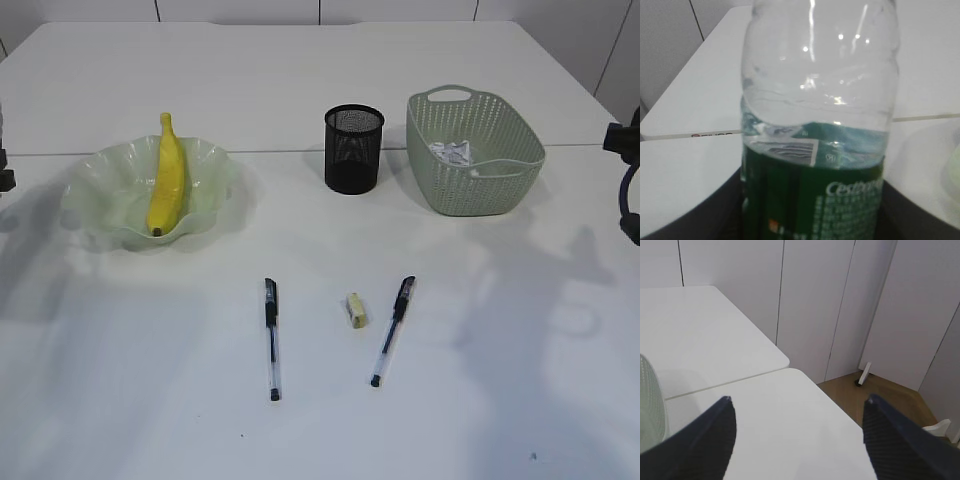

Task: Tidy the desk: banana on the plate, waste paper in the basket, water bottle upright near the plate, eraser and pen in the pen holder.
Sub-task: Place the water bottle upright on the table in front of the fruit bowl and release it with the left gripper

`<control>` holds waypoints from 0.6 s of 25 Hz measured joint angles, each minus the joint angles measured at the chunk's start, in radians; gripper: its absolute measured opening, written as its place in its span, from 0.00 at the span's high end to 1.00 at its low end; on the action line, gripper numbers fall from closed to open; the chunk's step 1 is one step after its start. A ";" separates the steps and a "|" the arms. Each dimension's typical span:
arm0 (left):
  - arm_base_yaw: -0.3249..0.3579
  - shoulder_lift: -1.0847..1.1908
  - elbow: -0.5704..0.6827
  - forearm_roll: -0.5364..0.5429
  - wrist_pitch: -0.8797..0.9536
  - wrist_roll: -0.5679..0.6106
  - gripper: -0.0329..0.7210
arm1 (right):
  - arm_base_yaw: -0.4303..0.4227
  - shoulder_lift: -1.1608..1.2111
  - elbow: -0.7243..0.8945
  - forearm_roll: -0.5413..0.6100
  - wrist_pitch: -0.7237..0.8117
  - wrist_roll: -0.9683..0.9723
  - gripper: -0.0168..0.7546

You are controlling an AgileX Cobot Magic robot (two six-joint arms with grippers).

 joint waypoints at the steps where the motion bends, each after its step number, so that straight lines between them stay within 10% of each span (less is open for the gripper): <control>1: 0.000 0.000 0.000 0.000 0.000 0.000 0.46 | 0.000 0.000 0.000 0.000 0.000 0.000 0.21; 15: 0.000 0.000 -0.036 0.010 0.023 -0.047 0.46 | 0.000 0.000 0.000 -0.004 0.000 0.000 0.21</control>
